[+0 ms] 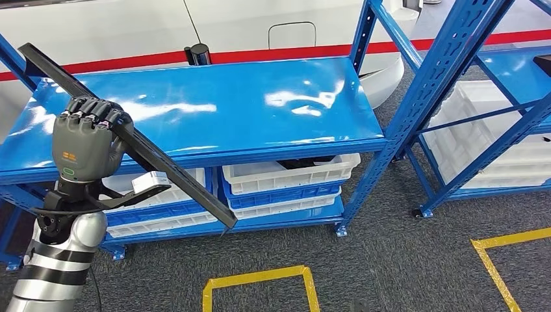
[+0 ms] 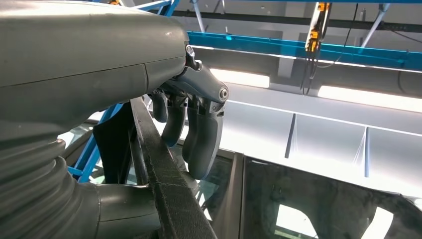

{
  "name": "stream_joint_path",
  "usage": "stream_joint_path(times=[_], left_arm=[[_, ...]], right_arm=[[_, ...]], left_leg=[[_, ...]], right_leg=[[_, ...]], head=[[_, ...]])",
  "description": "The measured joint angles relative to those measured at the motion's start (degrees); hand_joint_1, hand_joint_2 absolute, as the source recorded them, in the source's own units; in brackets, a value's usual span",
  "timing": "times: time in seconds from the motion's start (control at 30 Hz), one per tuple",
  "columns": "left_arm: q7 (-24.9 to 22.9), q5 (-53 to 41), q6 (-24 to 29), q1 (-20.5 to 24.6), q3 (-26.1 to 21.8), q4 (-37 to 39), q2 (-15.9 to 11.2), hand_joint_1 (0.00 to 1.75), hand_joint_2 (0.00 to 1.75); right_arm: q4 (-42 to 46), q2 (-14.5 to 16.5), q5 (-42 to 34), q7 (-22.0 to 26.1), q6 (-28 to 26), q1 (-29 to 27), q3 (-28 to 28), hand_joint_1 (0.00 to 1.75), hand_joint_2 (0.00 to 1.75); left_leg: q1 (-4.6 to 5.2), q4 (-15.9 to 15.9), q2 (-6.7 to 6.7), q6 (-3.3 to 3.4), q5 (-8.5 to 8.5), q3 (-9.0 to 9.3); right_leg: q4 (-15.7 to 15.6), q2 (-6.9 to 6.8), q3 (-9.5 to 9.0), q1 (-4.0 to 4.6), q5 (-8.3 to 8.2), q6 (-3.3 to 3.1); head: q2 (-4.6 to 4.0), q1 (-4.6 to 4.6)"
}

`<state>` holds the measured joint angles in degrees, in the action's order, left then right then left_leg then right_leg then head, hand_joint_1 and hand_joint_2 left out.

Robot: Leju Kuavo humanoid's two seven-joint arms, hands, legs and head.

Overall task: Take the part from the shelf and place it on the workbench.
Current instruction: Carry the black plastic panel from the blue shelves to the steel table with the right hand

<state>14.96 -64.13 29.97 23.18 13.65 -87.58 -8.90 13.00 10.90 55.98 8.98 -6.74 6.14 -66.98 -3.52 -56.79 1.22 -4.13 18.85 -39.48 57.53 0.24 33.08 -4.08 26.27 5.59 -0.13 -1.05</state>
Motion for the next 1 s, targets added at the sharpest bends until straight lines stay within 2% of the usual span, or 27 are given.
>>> stream_joint_path(times=[0.27, 1.0], left_arm=[[0.05, 0.00, -0.02, 0.00, 0.37, 0.00, -0.01, 1.75, 1.75], [0.06, 0.92, -1.10, -0.32, 0.55, 0.00, -0.26, 1.75, 1.75]], right_arm=[[-0.01, -0.02, -0.04, 0.00, -0.04, -0.01, -0.03, 0.00, 0.00], [-0.01, -0.02, -0.56, 0.00, -0.01, -0.01, -0.43, 0.00, 0.00]], left_leg=[[0.00, -0.01, -0.01, 0.23, -0.16, -0.01], [0.00, -0.01, -0.01, 0.24, -0.17, -0.05]], right_leg=[[0.00, 0.00, 0.02, 0.01, -0.12, 0.16], [0.00, 0.00, 0.03, 0.01, -0.12, 0.17]], head=[[0.00, -0.02], [0.00, -0.01]])
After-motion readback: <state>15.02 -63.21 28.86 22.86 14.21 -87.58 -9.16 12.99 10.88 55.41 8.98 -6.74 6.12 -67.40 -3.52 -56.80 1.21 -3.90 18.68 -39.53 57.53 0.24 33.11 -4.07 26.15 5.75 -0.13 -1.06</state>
